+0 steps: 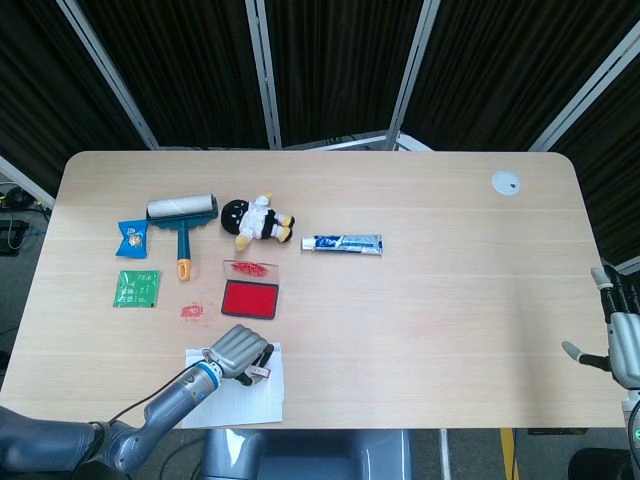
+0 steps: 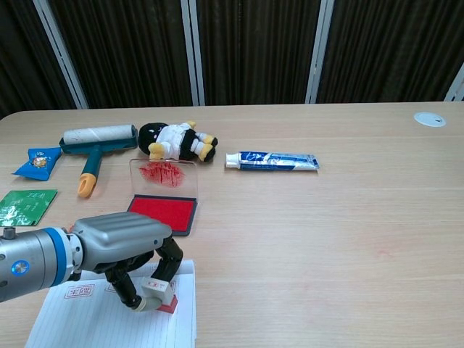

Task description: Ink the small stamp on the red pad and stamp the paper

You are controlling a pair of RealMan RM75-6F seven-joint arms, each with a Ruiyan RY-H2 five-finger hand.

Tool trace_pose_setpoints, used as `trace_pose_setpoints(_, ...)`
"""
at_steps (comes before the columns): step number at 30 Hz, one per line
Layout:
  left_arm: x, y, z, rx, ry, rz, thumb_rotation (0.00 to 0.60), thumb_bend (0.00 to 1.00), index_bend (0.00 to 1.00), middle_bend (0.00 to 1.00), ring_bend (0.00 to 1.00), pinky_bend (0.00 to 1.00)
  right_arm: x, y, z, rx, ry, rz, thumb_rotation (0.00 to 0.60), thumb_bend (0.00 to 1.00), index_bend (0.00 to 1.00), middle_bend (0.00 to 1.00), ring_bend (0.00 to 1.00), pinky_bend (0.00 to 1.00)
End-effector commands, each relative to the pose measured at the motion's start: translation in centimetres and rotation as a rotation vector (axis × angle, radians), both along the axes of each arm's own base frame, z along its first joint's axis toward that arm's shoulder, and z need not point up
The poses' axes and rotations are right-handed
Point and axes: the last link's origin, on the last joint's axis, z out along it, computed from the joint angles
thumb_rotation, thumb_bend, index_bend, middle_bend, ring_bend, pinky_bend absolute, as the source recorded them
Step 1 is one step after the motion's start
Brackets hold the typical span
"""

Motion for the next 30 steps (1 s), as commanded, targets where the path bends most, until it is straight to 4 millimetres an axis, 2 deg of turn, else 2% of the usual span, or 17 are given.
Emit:
trace_pose_setpoints(1,0.0,0.0,0.0,0.001,0.000,-0.001,0.600,0.59,0.60,0.57,0.77,0.84,0.0,0.0,0.0,0.000,0.000,0.000,0.600,0.00,0.00,0.00,0.00,0.00)
trace_pose_setpoints(8,0.2,0.2,0.3,0.008,-0.011,-0.005,0.600,0.59,0.60,0.57,0.77,0.84,0.0,0.0,0.0,0.001,0.001,-0.001,0.600,0.00,0.00,0.00,0.00,0.00)
trace_pose_setpoints(16,1.4,0.5,1.7,0.032,-0.057,-0.006,0.600,0.59,0.60,0.57,0.77,0.84,0.0,0.1,-0.1,0.003,0.001,-0.001,0.600,0.00,0.00,0.00,0.00,0.00)
trace_pose_setpoints(25,2.9,0.6,6.0,0.084,-0.123,-0.015,0.600,0.59,0.60,0.57,0.77,0.84,0.4,0.3,-0.1,0.001,0.003,0.014,0.600,0.00,0.00,0.00,0.00,0.00)
trace_pose_setpoints(28,2.5,1.0,7.6,0.112,-0.144,0.020,0.600,0.59,0.59,0.57,0.77,0.83,0.6,0.4,-0.1,0.001,0.002,0.020,0.600,0.00,0.00,0.00,0.00,0.00)
trace_pose_setpoints(30,1.1,1.7,8.8,0.140,-0.150,0.086,0.600,0.59,0.59,0.57,0.77,0.83,0.8,0.6,-0.2,0.004,0.003,0.026,0.600,0.00,0.00,0.00,0.00,0.00)
